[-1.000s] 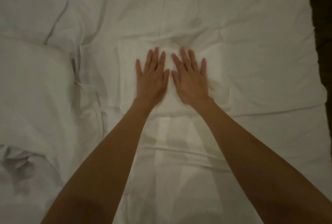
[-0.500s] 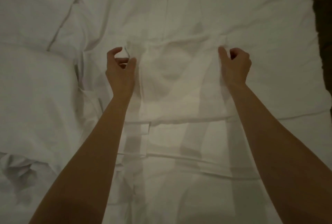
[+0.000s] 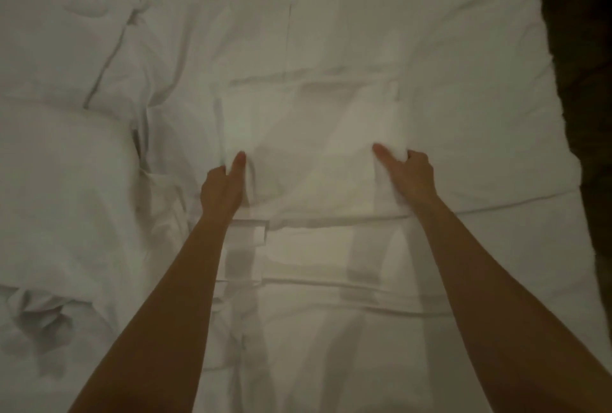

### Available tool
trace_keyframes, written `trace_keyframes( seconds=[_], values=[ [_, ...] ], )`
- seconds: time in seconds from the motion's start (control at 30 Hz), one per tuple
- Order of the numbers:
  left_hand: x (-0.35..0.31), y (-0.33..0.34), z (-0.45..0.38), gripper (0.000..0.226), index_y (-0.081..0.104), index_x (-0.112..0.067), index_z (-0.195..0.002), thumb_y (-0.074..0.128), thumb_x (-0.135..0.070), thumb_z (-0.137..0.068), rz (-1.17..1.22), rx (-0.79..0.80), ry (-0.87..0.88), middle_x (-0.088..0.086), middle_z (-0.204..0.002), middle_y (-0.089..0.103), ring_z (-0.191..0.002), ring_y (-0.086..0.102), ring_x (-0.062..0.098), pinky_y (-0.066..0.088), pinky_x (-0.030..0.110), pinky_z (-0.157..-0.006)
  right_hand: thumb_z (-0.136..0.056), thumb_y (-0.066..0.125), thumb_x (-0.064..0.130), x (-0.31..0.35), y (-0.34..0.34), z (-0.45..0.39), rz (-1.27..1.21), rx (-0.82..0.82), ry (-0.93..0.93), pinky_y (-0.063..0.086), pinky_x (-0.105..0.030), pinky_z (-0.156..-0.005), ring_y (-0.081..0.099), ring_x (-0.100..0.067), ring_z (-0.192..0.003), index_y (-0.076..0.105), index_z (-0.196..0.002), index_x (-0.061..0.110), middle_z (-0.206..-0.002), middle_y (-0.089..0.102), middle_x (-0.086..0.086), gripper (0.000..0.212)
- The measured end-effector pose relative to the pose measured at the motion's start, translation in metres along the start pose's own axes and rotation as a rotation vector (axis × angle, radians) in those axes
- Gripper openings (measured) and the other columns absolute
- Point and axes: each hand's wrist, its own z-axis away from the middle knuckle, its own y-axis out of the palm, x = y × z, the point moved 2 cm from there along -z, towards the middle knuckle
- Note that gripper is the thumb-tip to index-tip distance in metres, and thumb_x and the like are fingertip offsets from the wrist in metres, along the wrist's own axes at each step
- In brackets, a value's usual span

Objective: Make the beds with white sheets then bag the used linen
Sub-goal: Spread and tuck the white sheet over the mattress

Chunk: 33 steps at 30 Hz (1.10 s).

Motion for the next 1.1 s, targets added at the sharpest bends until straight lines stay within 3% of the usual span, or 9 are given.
trace_keyframes(
  seconds=[0.1, 0.27, 0.47, 0.57, 0.63, 0.73, 0.8, 0.93, 1.1],
  values=[
    [-0.005, 0.003, 0.024, 0.054, 0.058, 0.004, -0.12, 0.043, -0.044, -0.1, 0.032, -0.149, 0.17, 0.023, -0.121, 0.061, -0.115, 0.056, 0.036, 0.04, 0.037, -0.096, -0.088, 0.066, 0.037, -0.004, -0.01, 0.016, -0.117, -0.16, -0.152, 0.041, -0.029, -0.065, 0.056, -0.022, -0.07, 0.062, -0.078, 0.011, -0.074, 0.062, -0.005, 0.028],
    [-0.01, 0.026, 0.101, 0.034, 0.058, 0.0, -0.094, 0.049, -0.032, -0.1, 0.186, -0.195, 0.295, 0.011, -0.088, 0.057, -0.084, 0.053, 0.022, 0.029, 0.024, -0.069, -0.089, 0.066, 0.031, -0.053, -0.06, 0.055, -0.182, -0.324, -0.226, 0.037, -0.026, -0.058, 0.045, -0.012, -0.061, 0.052, -0.068, 0.008, -0.061, 0.053, -0.003, 0.033],
    [0.026, 0.093, 0.197, 0.034, 0.059, 0.008, -0.107, 0.051, -0.025, -0.1, 0.161, -0.073, 0.293, 0.025, -0.103, 0.064, -0.098, 0.06, 0.037, 0.03, 0.021, -0.071, -0.092, 0.064, 0.03, -0.16, -0.122, 0.128, -0.146, -0.4, -0.103, 0.035, -0.028, -0.063, 0.046, -0.015, -0.059, 0.049, -0.062, 0.009, -0.06, 0.051, 0.0, 0.039],
    [0.073, 0.123, 0.224, 0.03, 0.057, -0.003, -0.112, 0.048, -0.03, -0.1, 0.051, 0.053, 0.196, 0.019, -0.107, 0.065, -0.103, 0.06, 0.036, 0.039, 0.031, -0.08, -0.095, 0.059, 0.032, -0.208, -0.124, 0.148, -0.032, -0.313, -0.025, 0.043, -0.034, -0.079, 0.061, -0.032, -0.09, 0.065, -0.095, 0.001, -0.093, 0.067, -0.014, 0.031],
    [0.089, 0.126, 0.232, 0.021, 0.052, -0.005, -0.108, 0.048, -0.024, -0.1, -0.004, 0.015, 0.21, 0.016, -0.103, 0.059, -0.101, 0.057, 0.039, 0.038, 0.033, -0.077, -0.096, 0.056, 0.028, -0.225, -0.124, 0.149, 0.001, -0.298, 0.002, 0.043, -0.033, -0.081, 0.059, -0.036, -0.1, 0.06, -0.112, 0.002, -0.104, 0.064, -0.015, 0.031],
    [0.079, 0.12, 0.239, 0.04, 0.049, 0.0, -0.126, 0.044, -0.025, -0.096, -0.055, -0.259, 0.45, 0.021, -0.126, 0.05, -0.119, 0.044, 0.038, 0.034, 0.037, -0.101, -0.095, 0.054, 0.016, -0.219, -0.132, 0.144, -0.058, -0.501, -0.112, 0.041, -0.032, -0.09, 0.053, -0.033, -0.108, 0.053, -0.118, 0.004, -0.115, 0.053, -0.016, 0.026],
    [0.052, 0.128, 0.245, 0.049, 0.041, -0.009, -0.141, 0.037, -0.032, -0.097, -0.115, -0.282, 0.637, 0.014, -0.149, 0.038, -0.138, 0.029, 0.026, 0.02, 0.036, -0.112, -0.094, 0.049, 0.016, -0.2, -0.127, 0.14, -0.045, -0.548, -0.272, 0.037, -0.04, -0.104, 0.044, -0.029, -0.124, 0.05, -0.127, 0.007, -0.132, 0.047, -0.015, 0.035],
    [0.011, 0.179, 0.242, 0.057, 0.018, -0.02, -0.154, 0.019, -0.037, -0.099, -0.412, 0.002, 0.852, 0.001, -0.162, 0.006, -0.15, 0.001, 0.019, -0.001, 0.049, -0.118, -0.097, 0.024, 0.036, -0.16, -0.077, 0.132, 0.404, -0.189, -0.51, 0.003, -0.053, -0.115, 0.011, -0.021, -0.148, 0.029, -0.15, 0.022, -0.16, 0.019, -0.002, 0.055],
    [0.031, 0.198, 0.194, 0.062, 0.02, -0.025, -0.154, 0.014, -0.043, -0.095, -0.691, -0.014, 0.748, 0.002, -0.163, 0.007, -0.15, 0.004, 0.021, 0.006, 0.065, -0.113, -0.095, 0.021, 0.048, -0.191, -0.072, 0.093, 0.756, -0.097, -0.568, 0.009, -0.057, -0.115, 0.014, -0.02, -0.148, 0.028, -0.151, 0.025, -0.161, 0.016, -0.002, 0.061]
  ],
)
